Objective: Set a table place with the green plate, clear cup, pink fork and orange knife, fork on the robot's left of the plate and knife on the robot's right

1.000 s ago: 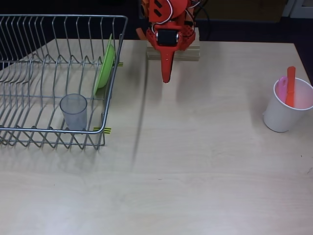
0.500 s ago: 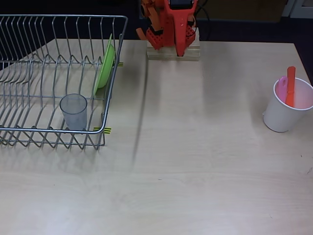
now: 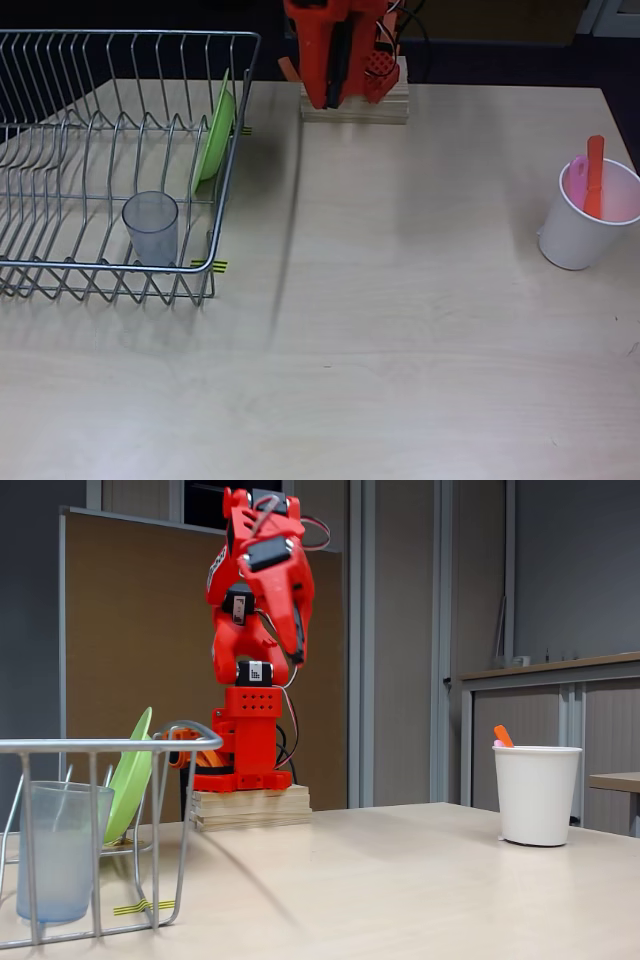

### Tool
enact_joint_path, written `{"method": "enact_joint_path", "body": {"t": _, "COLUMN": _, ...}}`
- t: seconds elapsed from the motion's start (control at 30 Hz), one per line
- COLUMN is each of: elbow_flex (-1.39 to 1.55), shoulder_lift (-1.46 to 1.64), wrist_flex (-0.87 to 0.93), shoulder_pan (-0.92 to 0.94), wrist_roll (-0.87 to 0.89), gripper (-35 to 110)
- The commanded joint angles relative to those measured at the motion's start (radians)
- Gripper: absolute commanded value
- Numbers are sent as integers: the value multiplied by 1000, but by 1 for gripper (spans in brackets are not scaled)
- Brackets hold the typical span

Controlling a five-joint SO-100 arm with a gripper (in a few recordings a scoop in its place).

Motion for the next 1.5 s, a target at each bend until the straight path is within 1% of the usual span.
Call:
{"method": "enact_joint_path", "body": {"t": 0.0, "elbow_flex": -48, "shoulder_lift": 8, "wrist_flex": 49, "shoulder_pan": 44, "wrist_roll": 259, "gripper": 0}}
{"method": "enact_joint_path", "body": {"t": 0.13, "elbow_flex": -29, "shoulder_lift": 43, "wrist_flex": 80, "shoulder_pan": 120, "wrist_roll": 334, "gripper": 0}}
{"method": "enact_joint_path", "body": {"t": 0.27, "elbow_flex": -12, "shoulder_lift": 66, "wrist_flex": 141, "shoulder_pan": 195, "wrist_roll": 387, "gripper": 8}}
{"method": "enact_joint_path", "body": {"t": 0.4, "elbow_flex": 18, "shoulder_lift": 83, "wrist_flex": 189, "shoulder_pan": 308, "wrist_roll": 407, "gripper": 17}}
{"method": "enact_joint_path", "body": {"t": 0.57, "elbow_flex": 49, "shoulder_lift": 81, "wrist_flex": 245, "shoulder_pan": 440, "wrist_roll": 413, "gripper": 17}}
{"method": "enact_joint_path", "body": {"t": 0.63, "elbow_flex": 72, "shoulder_lift": 81, "wrist_flex": 235, "shoulder_pan": 479, "wrist_roll": 426, "gripper": 17}}
{"method": "enact_joint_path", "body": {"t": 0.73, "elbow_flex": 97, "shoulder_lift": 72, "wrist_flex": 198, "shoulder_pan": 534, "wrist_roll": 431, "gripper": 23}}
{"method": "enact_joint_path", "body": {"t": 1.07, "elbow_flex": 133, "shoulder_lift": -44, "wrist_flex": 78, "shoulder_pan": 635, "wrist_roll": 360, "gripper": 24}}
{"method": "enact_joint_path", "body": {"t": 1.47, "elbow_flex": 156, "shoulder_lift": -132, "wrist_flex": 18, "shoulder_pan": 689, "wrist_roll": 298, "gripper": 21}}
